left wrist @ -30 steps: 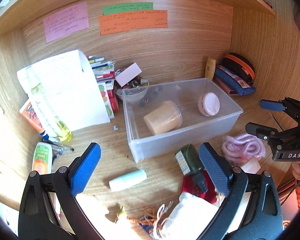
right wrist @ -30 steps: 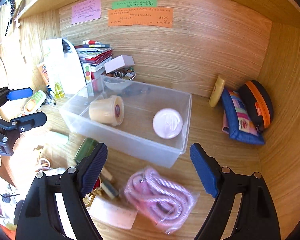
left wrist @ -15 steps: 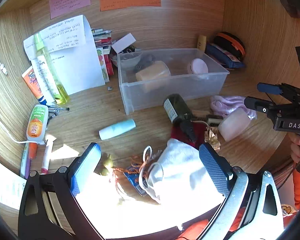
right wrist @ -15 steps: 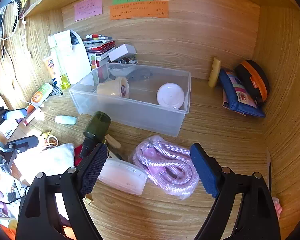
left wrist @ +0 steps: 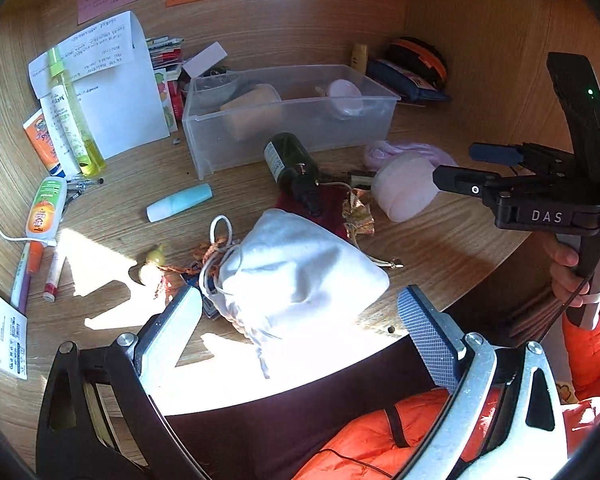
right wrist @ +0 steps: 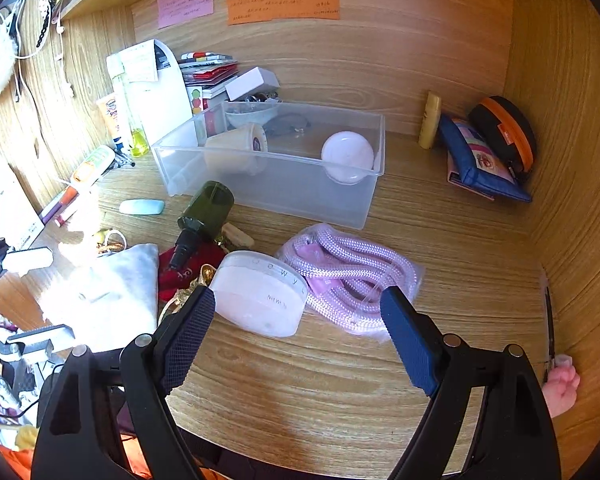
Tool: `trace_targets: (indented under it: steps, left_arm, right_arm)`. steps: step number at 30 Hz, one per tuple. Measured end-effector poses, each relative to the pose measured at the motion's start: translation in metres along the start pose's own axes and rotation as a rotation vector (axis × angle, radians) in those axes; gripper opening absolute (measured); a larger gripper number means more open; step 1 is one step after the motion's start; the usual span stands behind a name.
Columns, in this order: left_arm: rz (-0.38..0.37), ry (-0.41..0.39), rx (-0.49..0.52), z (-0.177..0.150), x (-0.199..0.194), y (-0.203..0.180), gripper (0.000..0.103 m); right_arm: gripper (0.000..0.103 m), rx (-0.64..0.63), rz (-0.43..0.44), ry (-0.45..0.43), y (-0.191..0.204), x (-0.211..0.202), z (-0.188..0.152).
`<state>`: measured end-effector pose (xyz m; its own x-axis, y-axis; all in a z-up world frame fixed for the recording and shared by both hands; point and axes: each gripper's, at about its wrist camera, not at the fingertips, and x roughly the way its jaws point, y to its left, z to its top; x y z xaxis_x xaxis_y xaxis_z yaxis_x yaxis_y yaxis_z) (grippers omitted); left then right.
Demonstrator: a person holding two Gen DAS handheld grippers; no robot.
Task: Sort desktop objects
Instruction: 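Grasp the white cloth bag with the left gripper while the right grasps the white jar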
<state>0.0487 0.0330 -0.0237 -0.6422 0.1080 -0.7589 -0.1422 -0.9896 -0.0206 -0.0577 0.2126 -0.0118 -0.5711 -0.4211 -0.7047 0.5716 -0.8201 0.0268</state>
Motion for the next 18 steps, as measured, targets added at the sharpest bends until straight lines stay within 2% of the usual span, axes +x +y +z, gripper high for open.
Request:
trace_targets:
  steps: [6,13,18]
  left_arm:
    - [-0.048,0.025,0.001,-0.002,0.016,-0.008,0.100]
    - [0.025,0.046,0.015,0.001,0.042,0.002,0.101]
    - [0.013,0.101,-0.028,0.000,0.062,0.020,0.102]
  right_arm:
    - [0.083,0.018,0.029,0.040,-0.002,0.007,-0.009]
    - [0.083,0.010,0.056,0.067,0.005,0.018,-0.014]
    - [0.083,0.001,0.071,0.085,0.010,0.030,-0.012]
